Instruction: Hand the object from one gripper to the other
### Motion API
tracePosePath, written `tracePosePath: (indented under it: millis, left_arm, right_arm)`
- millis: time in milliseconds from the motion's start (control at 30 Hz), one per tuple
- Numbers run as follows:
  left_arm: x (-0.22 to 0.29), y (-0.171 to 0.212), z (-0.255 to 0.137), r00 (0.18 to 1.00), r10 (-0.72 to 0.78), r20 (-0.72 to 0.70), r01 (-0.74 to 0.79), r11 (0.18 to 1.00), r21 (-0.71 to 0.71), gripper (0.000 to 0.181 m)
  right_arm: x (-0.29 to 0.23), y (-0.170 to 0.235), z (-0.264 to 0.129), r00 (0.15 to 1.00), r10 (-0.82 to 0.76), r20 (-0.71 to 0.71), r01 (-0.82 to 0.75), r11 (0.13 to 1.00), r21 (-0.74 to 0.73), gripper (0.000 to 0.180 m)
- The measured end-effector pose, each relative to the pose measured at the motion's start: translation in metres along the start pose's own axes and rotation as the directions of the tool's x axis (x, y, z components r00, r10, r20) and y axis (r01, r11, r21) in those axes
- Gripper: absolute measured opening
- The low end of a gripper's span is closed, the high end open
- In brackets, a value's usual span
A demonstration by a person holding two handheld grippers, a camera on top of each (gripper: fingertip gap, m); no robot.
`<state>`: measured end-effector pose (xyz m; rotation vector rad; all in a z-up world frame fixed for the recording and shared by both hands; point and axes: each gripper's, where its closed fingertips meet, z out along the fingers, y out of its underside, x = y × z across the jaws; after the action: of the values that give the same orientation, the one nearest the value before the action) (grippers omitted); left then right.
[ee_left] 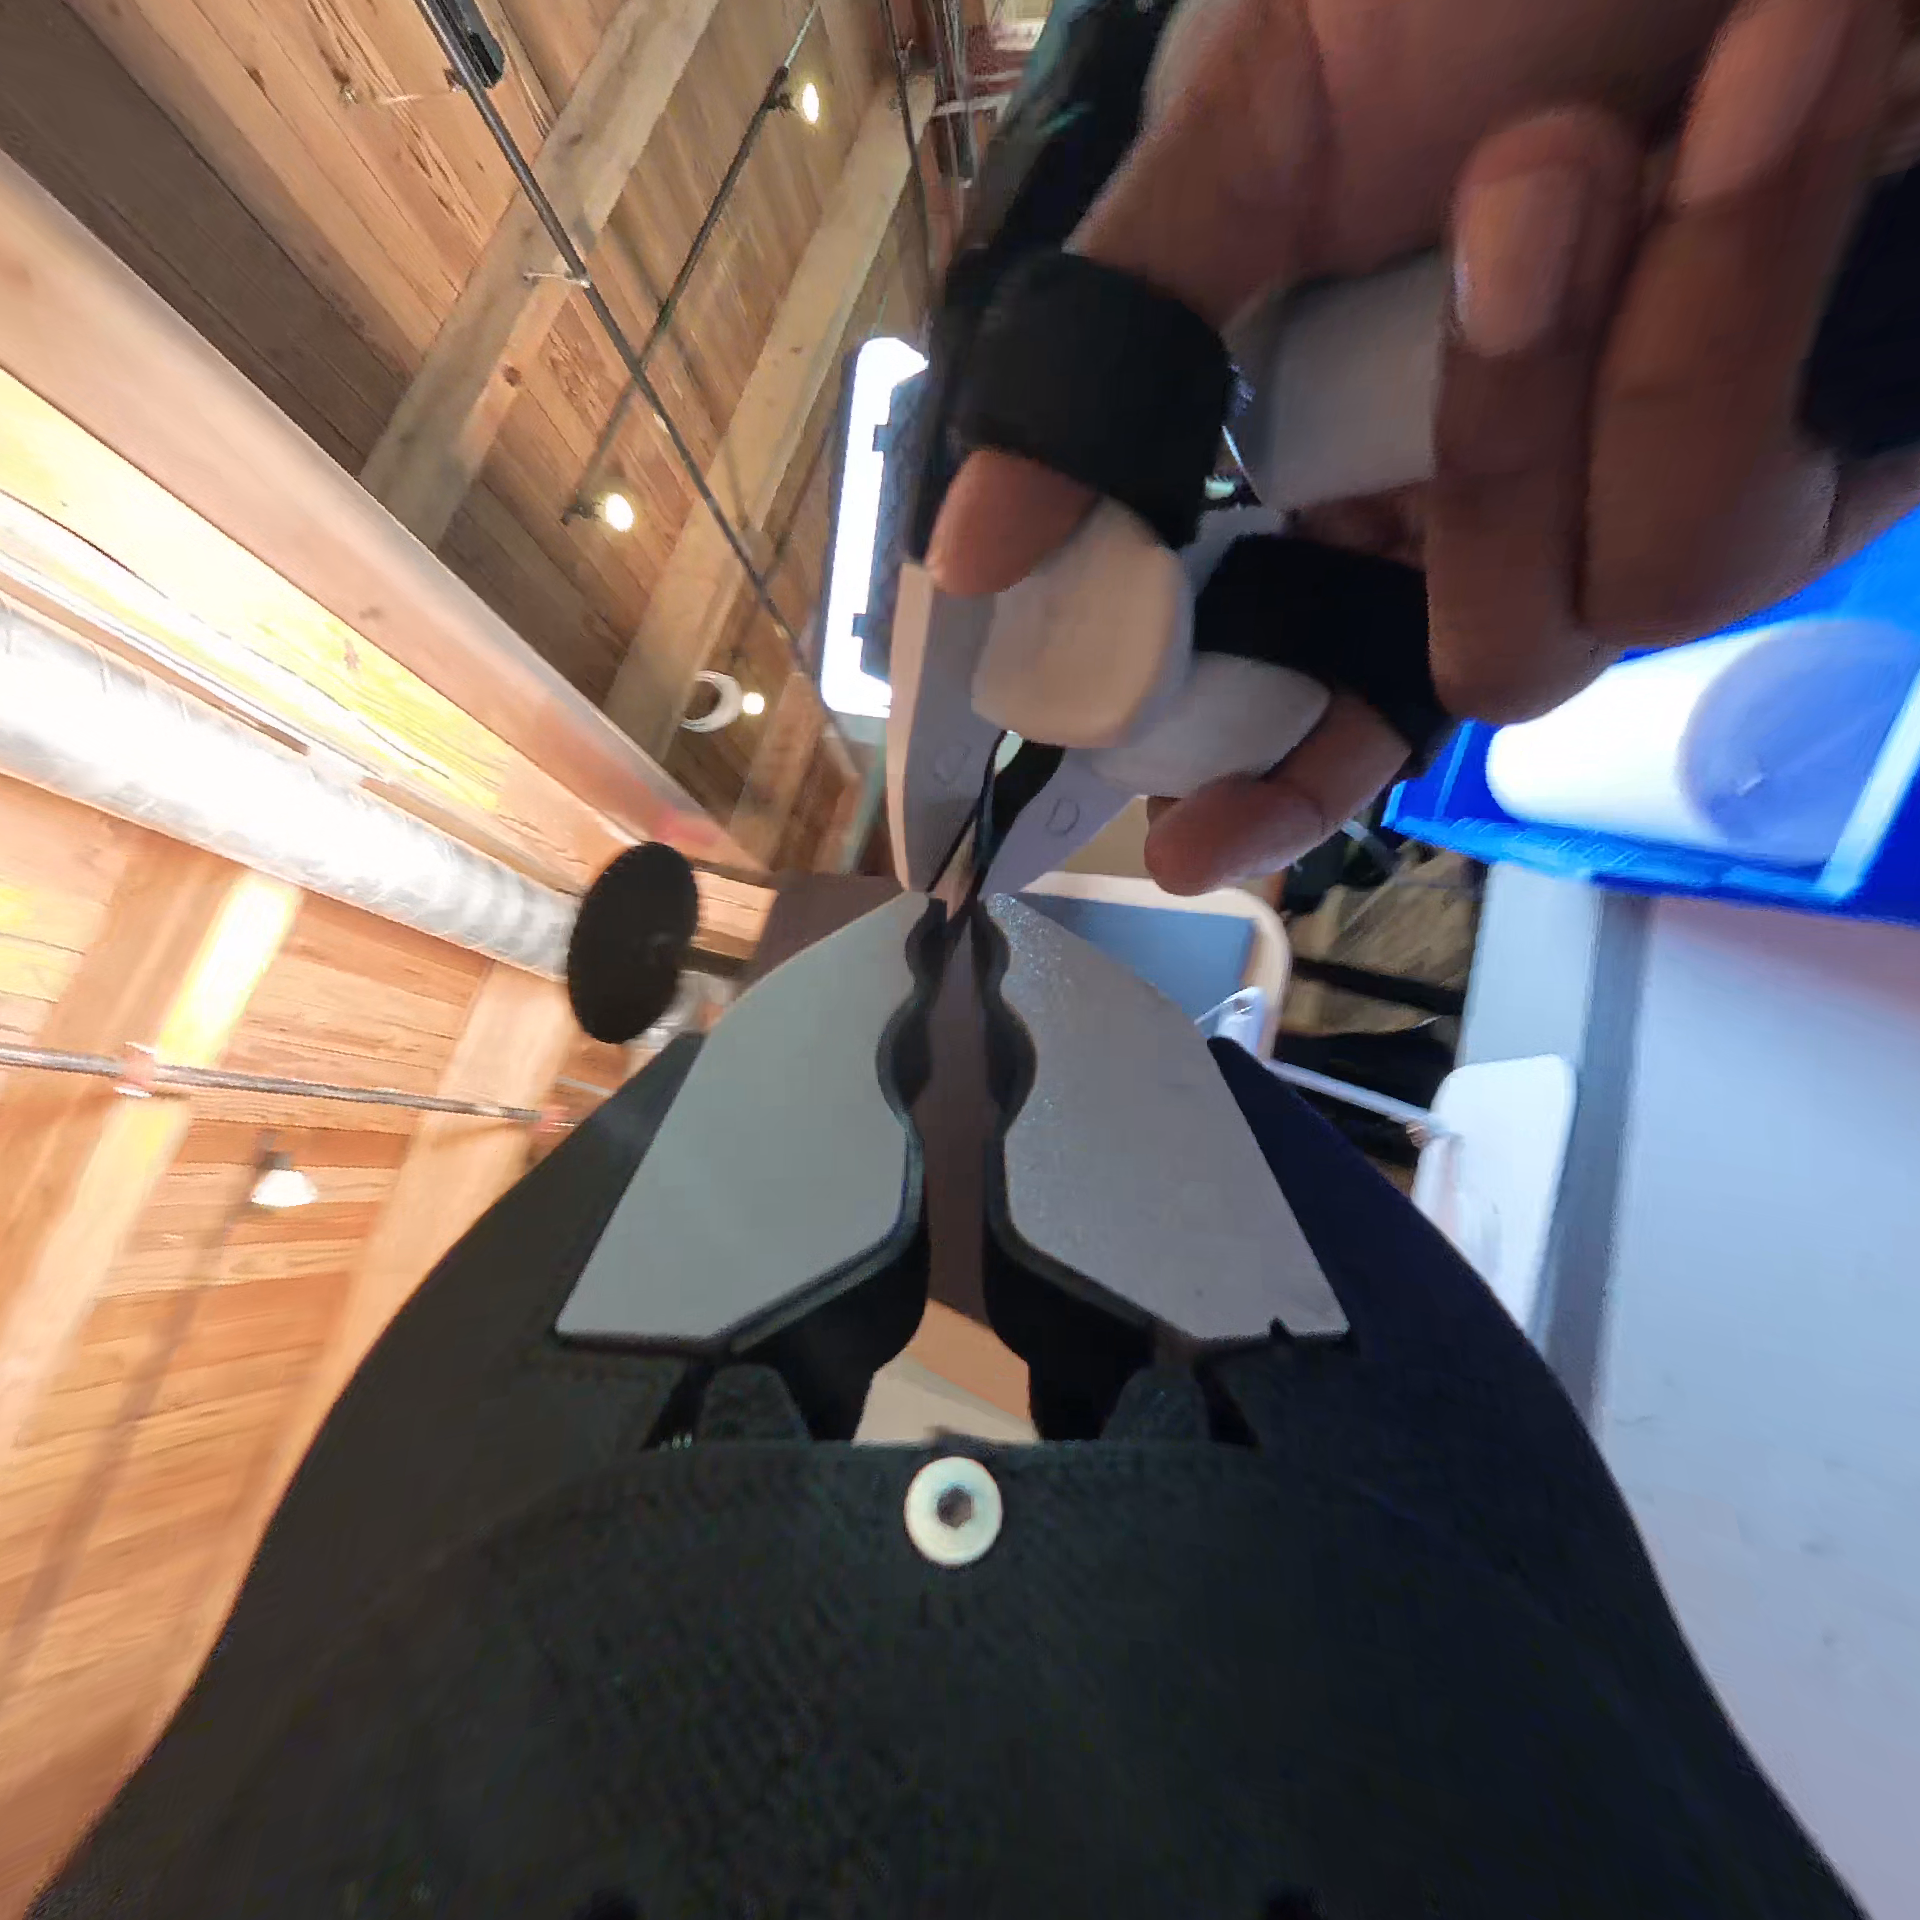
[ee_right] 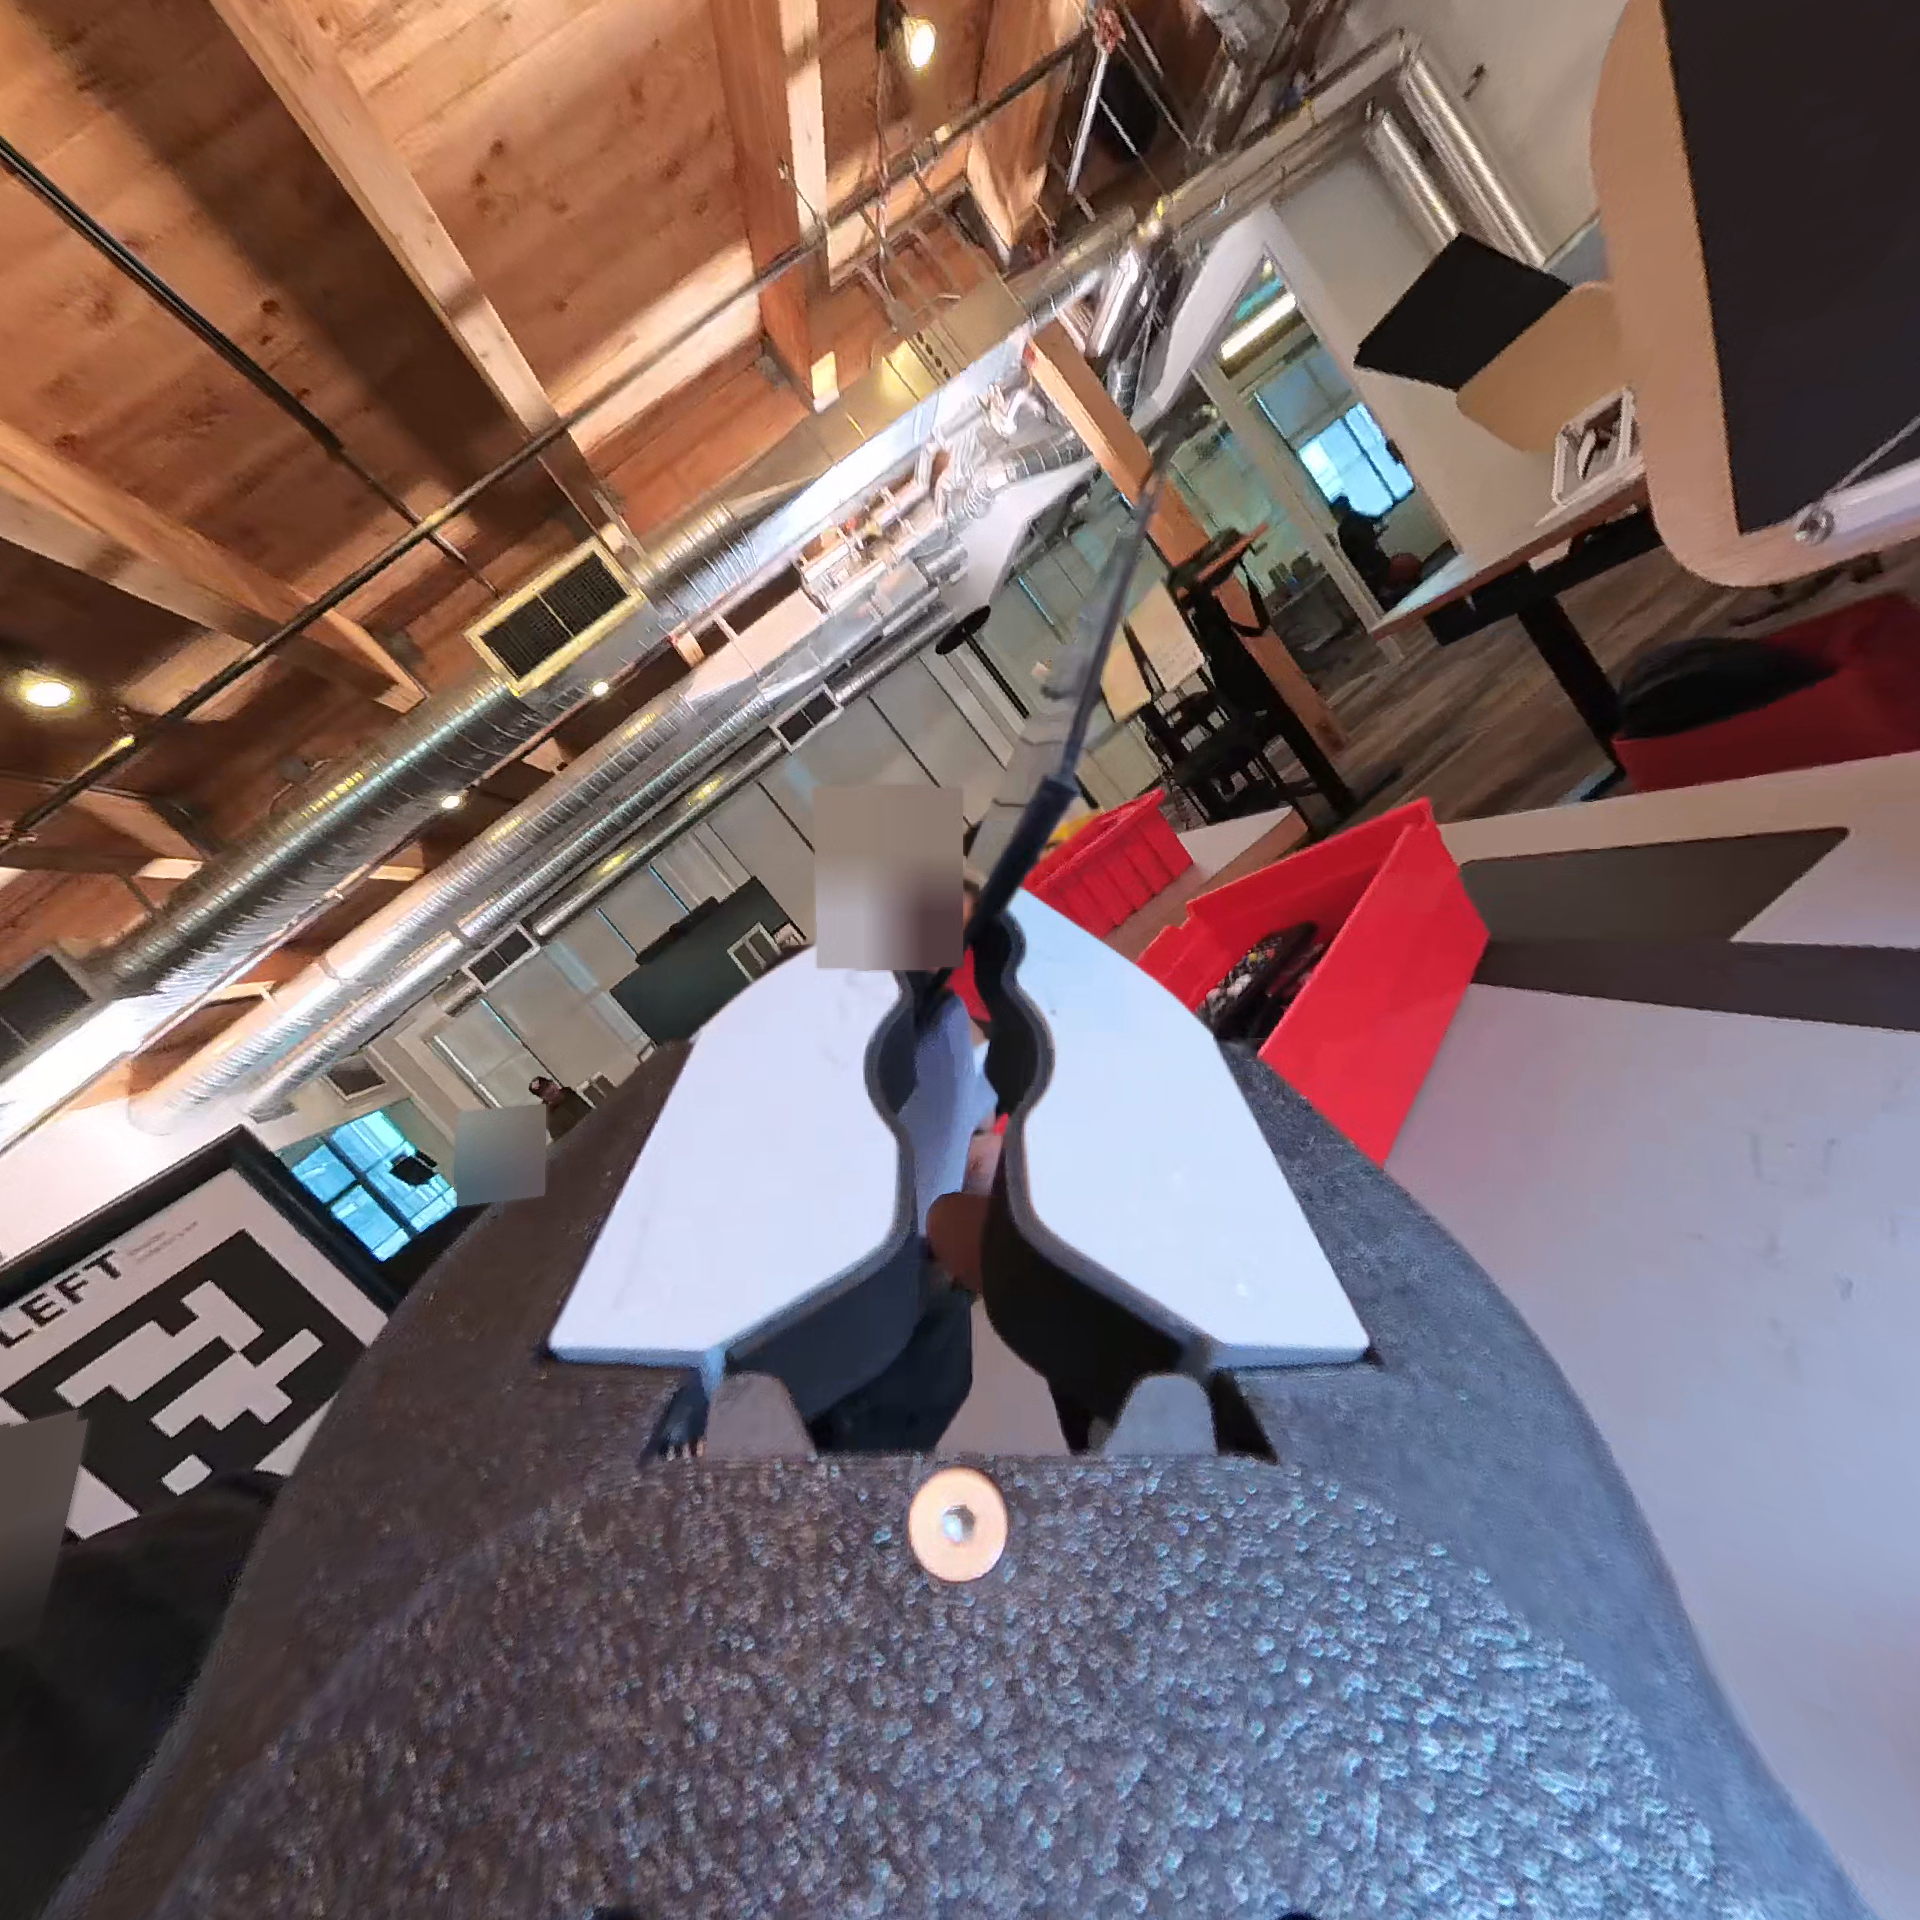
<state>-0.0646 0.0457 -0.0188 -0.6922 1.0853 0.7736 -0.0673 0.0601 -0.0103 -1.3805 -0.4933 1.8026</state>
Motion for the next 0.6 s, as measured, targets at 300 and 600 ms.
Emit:
tracePosePath:
  millis: [300, 600]
  left_arm:
    - [-0.036, -0.024, 0.004, -0.248, -0.858, -0.45, 0.969, -0.228, -0.099, 0.037]
    - [-0.045, -0.019, -0.001, -0.332, -0.789, -0.517, 0.935, -0.347, -0.07, 0.002]
  right_arm:
    - [-0.049, -0.049, -0.036, 0.932, -0.278, 0.232, 0.185, 0.916, 0.356, 0.002]
    - [-0.044, -0.015, -0.015, 0.918, -0.35, 0.185, 0.289, 0.912, 0.292, 0.003]
